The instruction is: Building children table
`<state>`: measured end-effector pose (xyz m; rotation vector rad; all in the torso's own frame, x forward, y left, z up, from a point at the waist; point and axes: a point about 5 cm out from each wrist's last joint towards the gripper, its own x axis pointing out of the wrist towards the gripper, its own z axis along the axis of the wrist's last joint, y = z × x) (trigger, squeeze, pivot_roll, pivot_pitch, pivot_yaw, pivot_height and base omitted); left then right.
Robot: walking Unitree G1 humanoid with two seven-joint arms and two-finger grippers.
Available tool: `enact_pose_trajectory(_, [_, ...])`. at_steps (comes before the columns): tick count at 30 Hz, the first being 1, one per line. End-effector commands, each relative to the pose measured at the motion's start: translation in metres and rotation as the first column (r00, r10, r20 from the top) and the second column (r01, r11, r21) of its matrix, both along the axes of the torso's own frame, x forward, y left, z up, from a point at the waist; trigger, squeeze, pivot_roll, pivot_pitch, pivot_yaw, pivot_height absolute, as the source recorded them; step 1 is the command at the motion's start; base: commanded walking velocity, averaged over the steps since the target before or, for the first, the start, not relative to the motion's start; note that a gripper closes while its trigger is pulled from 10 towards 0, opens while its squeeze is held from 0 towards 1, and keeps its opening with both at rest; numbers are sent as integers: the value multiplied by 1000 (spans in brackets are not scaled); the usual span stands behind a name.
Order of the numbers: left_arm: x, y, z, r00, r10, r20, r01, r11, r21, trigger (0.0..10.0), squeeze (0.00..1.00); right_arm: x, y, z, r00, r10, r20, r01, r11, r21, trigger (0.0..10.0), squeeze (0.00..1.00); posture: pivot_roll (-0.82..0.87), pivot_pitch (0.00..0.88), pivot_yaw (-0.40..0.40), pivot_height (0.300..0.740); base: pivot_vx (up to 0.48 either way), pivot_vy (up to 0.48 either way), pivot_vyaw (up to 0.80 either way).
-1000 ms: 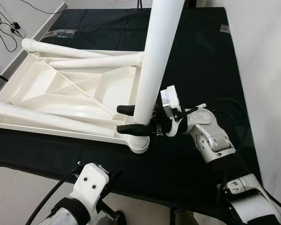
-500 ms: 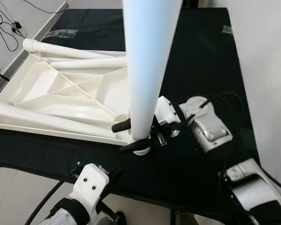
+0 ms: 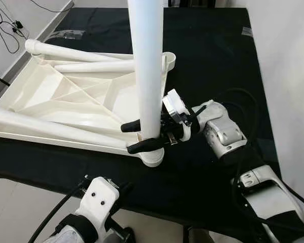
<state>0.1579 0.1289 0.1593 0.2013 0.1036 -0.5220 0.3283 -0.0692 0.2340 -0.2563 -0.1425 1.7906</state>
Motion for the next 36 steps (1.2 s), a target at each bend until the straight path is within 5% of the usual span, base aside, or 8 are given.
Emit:
enact_pose_trajectory(1, [-3,0,-4,1000,2,-26,-1,1000,16,10000,0,0,-6,-41,984,-84,-156,71,994,-88,10000,0,102,324,43,740,0,0,0])
enact_pose_trajectory(22, [-4,-2,-5,999,-9,-31,10,1000,16,10000,0,-10,-16,-54,943,-314,-107,312,949,-39,10000,0,89,322,39,740,0,0,0])
enact_pose_trajectory(26, [-4,-2,-4,1000,-4,-28,4,1000,14,10000,0,-19,-20,-66,835,-535,-128,525,845,-107,10000,0,81,329,37,740,0,0,0])
enact_pose_trajectory(29, [-4,-2,-4,1000,-3,-27,4,1000,14,10000,0,-20,-20,-67,825,-550,-133,538,835,-114,10000,0,81,329,37,740,0,0,0])
enact_pose_trajectory(30, [-4,-1,-5,1000,-3,-28,4,1000,14,10000,0,-20,-21,-69,770,-619,-155,606,785,-129,10000,0,79,330,33,740,0,0,0])
enact_pose_trajectory(33, [-5,-1,-5,1000,-4,-28,5,1000,19,10000,0,-26,-32,-72,348,-914,-210,917,378,-127,10000,0,74,326,24,740,0,0,0])
enact_pose_trajectory(35, [-5,-1,-5,1000,-4,-28,5,1000,19,10000,0,-26,-32,-72,348,-914,-210,917,378,-127,10000,0,74,326,24,740,0,0,0])
enact_pose_trajectory(36, [-4,0,-5,1000,-2,-26,3,1000,19,10000,0,-34,-32,-72,289,-930,-229,941,320,-110,10000,0,71,327,26,740,0,0,0])
